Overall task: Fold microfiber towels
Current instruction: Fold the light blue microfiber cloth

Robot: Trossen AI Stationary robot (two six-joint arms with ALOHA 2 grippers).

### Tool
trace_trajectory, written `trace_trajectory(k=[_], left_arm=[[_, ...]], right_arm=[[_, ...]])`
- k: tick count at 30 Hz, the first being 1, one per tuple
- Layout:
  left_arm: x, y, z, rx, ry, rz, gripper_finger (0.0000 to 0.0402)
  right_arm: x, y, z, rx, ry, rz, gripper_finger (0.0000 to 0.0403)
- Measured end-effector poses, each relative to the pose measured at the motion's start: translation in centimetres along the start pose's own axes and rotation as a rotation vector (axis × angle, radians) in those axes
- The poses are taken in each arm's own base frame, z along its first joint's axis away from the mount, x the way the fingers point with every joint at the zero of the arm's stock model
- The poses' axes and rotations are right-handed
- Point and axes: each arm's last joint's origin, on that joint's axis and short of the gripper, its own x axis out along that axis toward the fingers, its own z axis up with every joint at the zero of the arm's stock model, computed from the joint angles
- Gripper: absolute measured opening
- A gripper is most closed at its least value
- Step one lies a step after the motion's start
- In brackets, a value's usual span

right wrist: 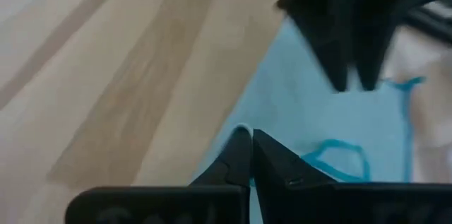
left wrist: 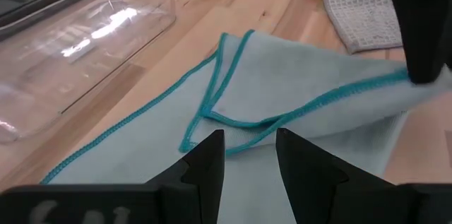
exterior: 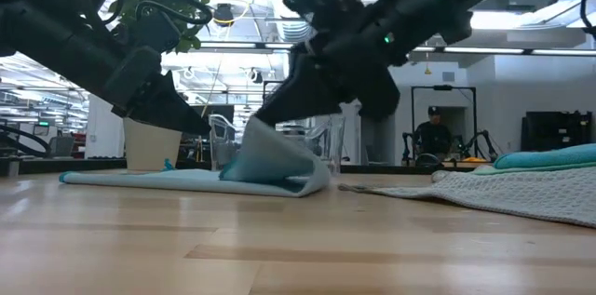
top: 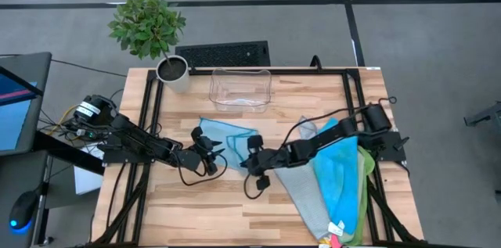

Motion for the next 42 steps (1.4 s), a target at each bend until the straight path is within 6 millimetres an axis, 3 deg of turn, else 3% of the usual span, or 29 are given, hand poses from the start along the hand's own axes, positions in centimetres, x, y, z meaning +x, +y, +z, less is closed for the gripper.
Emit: trace_trajectory(k=[7, 17, 23, 27, 36, 42], left_arm=[[0.0, 0.0, 0.0, 0.002, 0.000, 0.002, 0.0123], [0.0, 0.0, -0.1, -0.025, 0.011, -0.007, 0.0123], [0.0, 0.0, -0.2, -0.054, 0.023, -0.020, 0.0123], [0.0, 0.0, -0.3, -0.069, 0.037, -0.025, 0.0123], [0.0, 0.0, -0.3, -0.101, 0.042, -0.021, 0.0123], [0.0, 0.1, -0.4, -0.098, 0.047, -0.019, 0.0123]], right_arm=[[0.6, -1.3, -0.6, 0.063, 0.026, -0.015, 0.0034], [-0.9, -3.3, 0.6, 0.153, 0.004, -0.172, 0.0029], [-1.2, -2.1, 0.7, 0.196, 0.058, -0.347, 0.0030], [-1.4, -1.5, 1.1, 0.192, 0.027, -0.326, 0.0026], [1.1, -1.8, -0.9, 0.214, 0.028, -0.233, 0.0031], [3.3, -1.2, -0.7, 0.215, -0.029, -0.136, 0.0029]])
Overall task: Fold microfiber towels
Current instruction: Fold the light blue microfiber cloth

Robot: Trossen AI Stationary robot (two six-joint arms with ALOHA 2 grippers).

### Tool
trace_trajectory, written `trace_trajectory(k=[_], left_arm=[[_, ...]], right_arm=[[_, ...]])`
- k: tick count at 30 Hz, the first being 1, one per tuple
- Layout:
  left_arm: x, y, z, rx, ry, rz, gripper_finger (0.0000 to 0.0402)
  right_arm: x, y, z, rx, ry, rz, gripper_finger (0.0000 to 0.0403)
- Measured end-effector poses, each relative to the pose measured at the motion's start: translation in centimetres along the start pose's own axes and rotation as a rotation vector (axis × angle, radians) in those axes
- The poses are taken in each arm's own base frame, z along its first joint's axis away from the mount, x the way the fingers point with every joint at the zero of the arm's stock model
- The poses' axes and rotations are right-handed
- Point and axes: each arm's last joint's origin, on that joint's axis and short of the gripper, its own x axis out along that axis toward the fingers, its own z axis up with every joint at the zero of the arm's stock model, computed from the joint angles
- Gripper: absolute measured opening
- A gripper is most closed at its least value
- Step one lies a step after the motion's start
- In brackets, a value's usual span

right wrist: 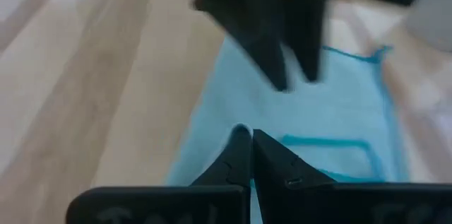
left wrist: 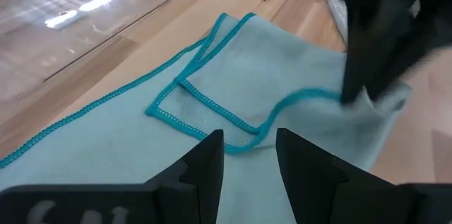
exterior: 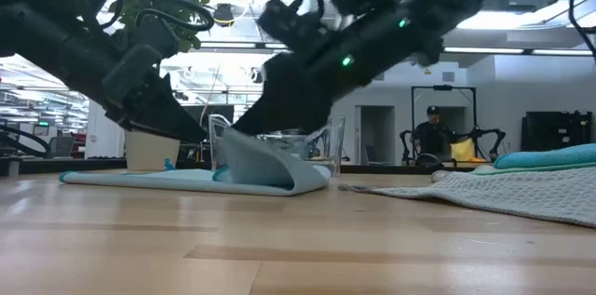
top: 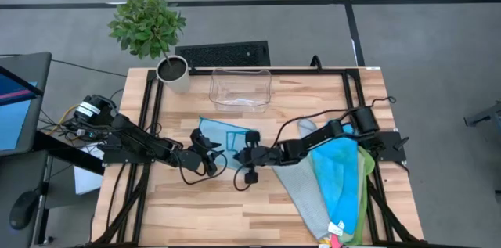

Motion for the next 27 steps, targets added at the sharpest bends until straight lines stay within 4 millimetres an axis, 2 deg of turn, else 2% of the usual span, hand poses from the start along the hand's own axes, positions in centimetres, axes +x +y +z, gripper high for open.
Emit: trace_trajectory(k=[2, 5, 11, 15, 18, 27], left_arm=[[0.0, 0.0, 0.0, -0.004, 0.000, 0.000, 0.0123], [0.0, 0.0, 0.0, -0.009, 0.003, 0.004, 0.0123], [0.0, 0.0, 0.1, -0.037, -0.008, 0.001, 0.0123], [0.0, -0.2, 0.4, -0.062, -0.032, -0.019, 0.0123], [0.0, -0.4, 0.6, -0.068, -0.046, -0.034, 0.0123], [-0.2, -0.9, 0.5, -0.082, -0.013, -0.117, 0.0123]], right_arm=[[0.2, 0.2, -0.4, -0.008, 0.018, 0.013, 0.0032], [0.4, -0.4, 0.3, 0.009, -0.021, 0.037, 0.0034], [0.6, -1.2, 0.1, 0.024, -0.022, 0.056, 0.0030], [1.4, -0.8, -0.9, 0.027, -0.012, 0.072, 0.0032], [1.5, -0.8, -0.6, 0.037, -0.043, 0.067, 0.0038], [3.2, -1.0, -2.0, 0.051, 0.001, 0.058, 0.0053]])
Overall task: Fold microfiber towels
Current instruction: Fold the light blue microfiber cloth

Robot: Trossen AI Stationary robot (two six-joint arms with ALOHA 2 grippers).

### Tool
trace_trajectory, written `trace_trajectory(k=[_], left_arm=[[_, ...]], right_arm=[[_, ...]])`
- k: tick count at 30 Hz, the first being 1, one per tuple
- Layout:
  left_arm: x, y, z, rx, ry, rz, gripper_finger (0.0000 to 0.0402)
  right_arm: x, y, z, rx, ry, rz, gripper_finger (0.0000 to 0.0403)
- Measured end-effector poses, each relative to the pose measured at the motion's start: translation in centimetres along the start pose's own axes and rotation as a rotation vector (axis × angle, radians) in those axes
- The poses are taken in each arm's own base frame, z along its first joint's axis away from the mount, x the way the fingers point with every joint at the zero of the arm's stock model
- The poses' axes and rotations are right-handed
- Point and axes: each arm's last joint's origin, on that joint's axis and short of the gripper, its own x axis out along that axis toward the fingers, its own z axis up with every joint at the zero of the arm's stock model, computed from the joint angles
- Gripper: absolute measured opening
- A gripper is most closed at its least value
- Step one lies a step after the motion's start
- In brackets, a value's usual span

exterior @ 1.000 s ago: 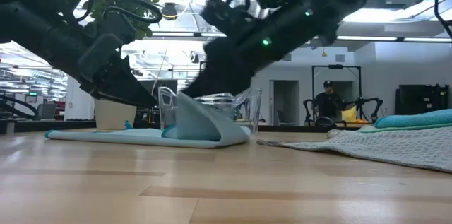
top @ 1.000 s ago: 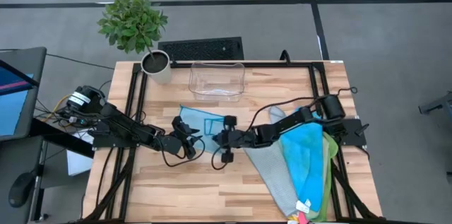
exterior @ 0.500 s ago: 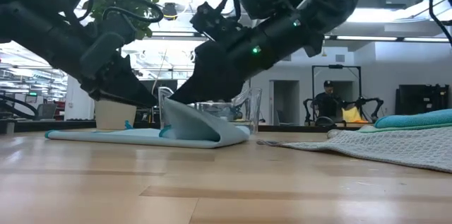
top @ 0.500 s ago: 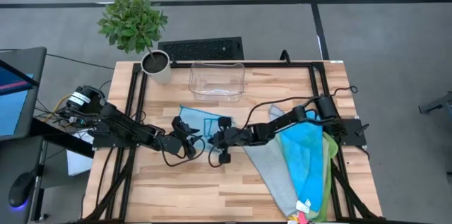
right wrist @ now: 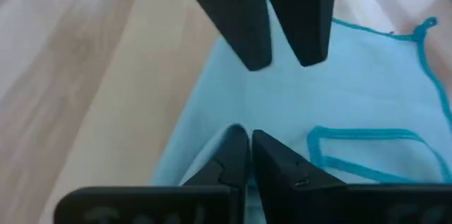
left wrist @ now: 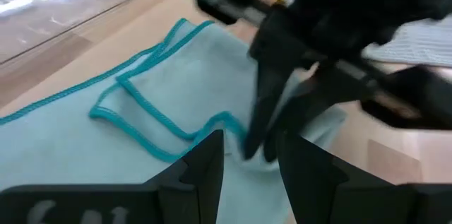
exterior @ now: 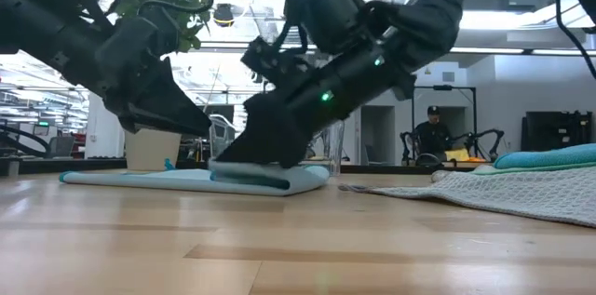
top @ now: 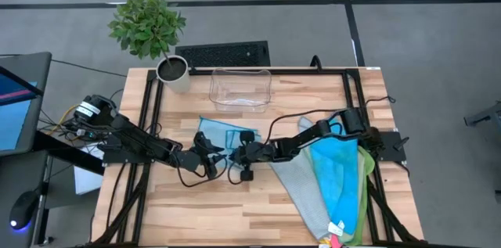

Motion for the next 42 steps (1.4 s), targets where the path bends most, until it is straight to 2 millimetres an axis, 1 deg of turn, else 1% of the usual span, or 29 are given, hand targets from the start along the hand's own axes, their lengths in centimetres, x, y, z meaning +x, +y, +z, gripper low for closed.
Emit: trace_trajectory(k=[2, 5, 8, 14, 18, 20, 23, 27, 30, 32, 35, 38, 42], left_arm=[[-0.1, -0.2, -0.1, 0.003, -0.004, -0.004, 0.0123], [-0.2, -0.3, -0.1, 0.002, -0.009, -0.007, 0.0123], [-0.2, -0.3, -0.1, -0.009, -0.006, -0.012, 0.0123], [-0.2, -0.3, -0.1, -0.012, -0.007, -0.011, 0.0123], [-0.2, -0.3, -0.1, -0.012, -0.007, -0.011, 0.0123], [-0.2, -0.3, -0.1, -0.012, -0.007, -0.011, 0.0123], [-0.2, -0.3, -0.1, -0.016, -0.008, -0.012, 0.0123], [-0.2, -0.3, -0.1, -0.022, -0.007, -0.012, 0.0123], [-0.2, -0.3, -0.1, -0.023, -0.008, -0.011, 0.0123], [-0.2, -0.3, -0.1, -0.018, -0.006, -0.010, 0.0123], [0.2, -0.3, -0.6, -0.012, 0.012, -0.003, 0.0123], [0.7, -0.4, -1.5, -0.009, 0.051, -0.031, 0.0123], [1.2, -0.8, -2.5, 0.003, 0.074, -0.060, 0.0123]], right_arm=[[0.1, 0.1, -0.3, -0.004, 0.017, 0.002, 0.0059], [0.1, 0.1, 0.2, 0.000, -0.007, 0.003, 0.0073], [0.0, 0.0, 0.2, -0.008, -0.004, 0.004, 0.0090], [0.0, 0.3, 0.3, -0.020, -0.006, 0.011, 0.0131], [0.0, 0.4, 0.3, -0.041, -0.003, 0.013, 0.0168], [-0.3, 0.3, 0.8, -0.057, -0.006, 0.011, 0.0189], [-1.1, 0.0, 2.3, -0.074, -0.044, 0.002, 0.0218], [-2.4, -0.5, 3.6, -0.106, -0.037, 0.002, 0.0242], [-3.2, -1.5, 4.0, -0.138, 0.009, -0.011, 0.0246], [-3.5, -2.8, 3.8, -0.166, 0.065, -0.042, 0.0245], [-3.3, -5.2, 3.0, -0.200, 0.123, -0.050, 0.0242], [-3.2, -7.5, 2.7, -0.227, 0.111, -0.022, 0.0240], [-3.2, -9.8, 2.4, -0.250, 0.102, -0.017, 0.0240]])
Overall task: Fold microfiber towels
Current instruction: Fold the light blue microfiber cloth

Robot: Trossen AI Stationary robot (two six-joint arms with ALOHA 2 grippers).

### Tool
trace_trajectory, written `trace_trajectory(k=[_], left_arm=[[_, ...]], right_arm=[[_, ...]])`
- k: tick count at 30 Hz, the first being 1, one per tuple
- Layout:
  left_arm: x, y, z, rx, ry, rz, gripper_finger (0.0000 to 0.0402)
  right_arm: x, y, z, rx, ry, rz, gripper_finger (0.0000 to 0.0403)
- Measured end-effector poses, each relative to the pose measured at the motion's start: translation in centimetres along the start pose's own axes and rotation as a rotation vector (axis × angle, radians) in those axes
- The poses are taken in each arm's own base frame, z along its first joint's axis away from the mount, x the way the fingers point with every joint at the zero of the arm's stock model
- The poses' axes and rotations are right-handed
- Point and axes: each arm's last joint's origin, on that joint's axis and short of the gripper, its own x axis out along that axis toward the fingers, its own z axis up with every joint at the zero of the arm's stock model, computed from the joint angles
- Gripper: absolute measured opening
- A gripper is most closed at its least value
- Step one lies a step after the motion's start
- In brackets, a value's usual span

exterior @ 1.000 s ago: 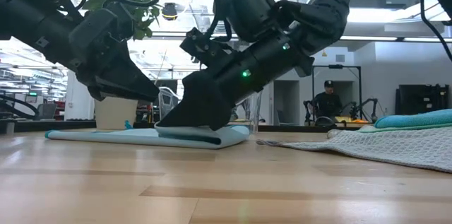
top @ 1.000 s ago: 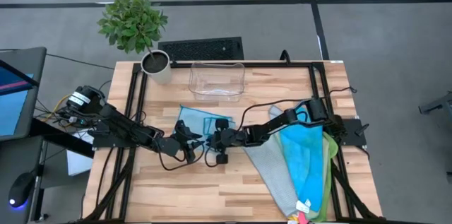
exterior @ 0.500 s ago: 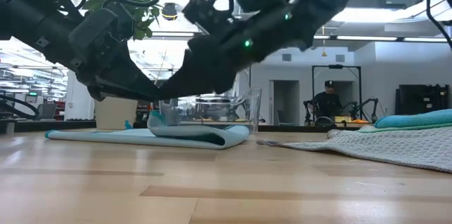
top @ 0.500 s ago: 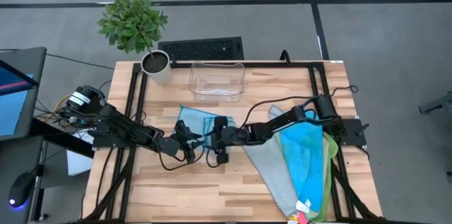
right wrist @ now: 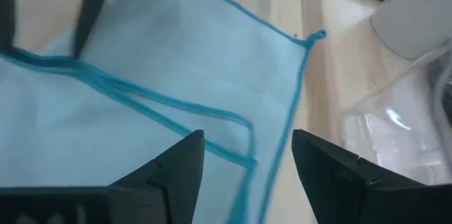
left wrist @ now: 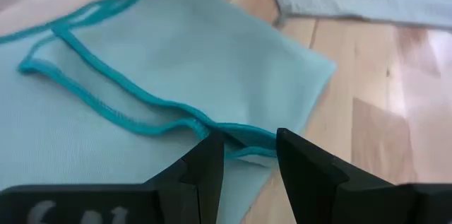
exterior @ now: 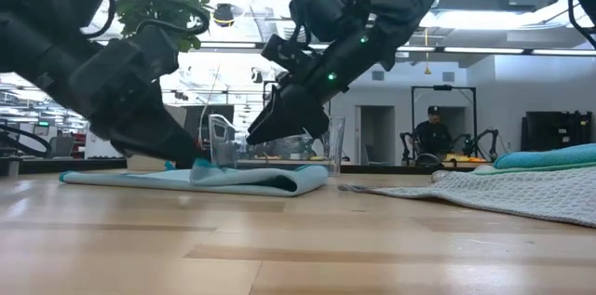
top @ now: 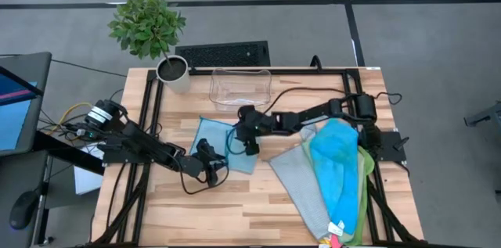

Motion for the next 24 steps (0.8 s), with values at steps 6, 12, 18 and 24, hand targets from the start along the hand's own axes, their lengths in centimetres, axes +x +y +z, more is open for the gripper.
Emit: trace_trajectory(k=[6, 12, 18, 24], left_arm=[[0.0, 0.0, 0.1, 0.007, -0.029, 0.021, 0.0123], [0.0, 0.1, 0.2, 0.001, -0.045, 0.053, 0.0123], [0.0, 0.2, 0.0, 0.001, -0.027, 0.061, 0.0123], [0.0, 0.4, -0.2, 0.008, -0.009, 0.074, 0.0123]], right_arm=[[0.6, -1.6, -0.8, 0.052, -0.070, 0.043, 0.0240], [2.8, -1.1, -1.3, 0.075, -0.061, 0.069, 0.0240], [4.3, -1.9, -0.6, 0.087, -0.015, 0.081, 0.0240], [4.3, -2.1, -0.9, 0.097, 0.029, 0.098, 0.0240]])
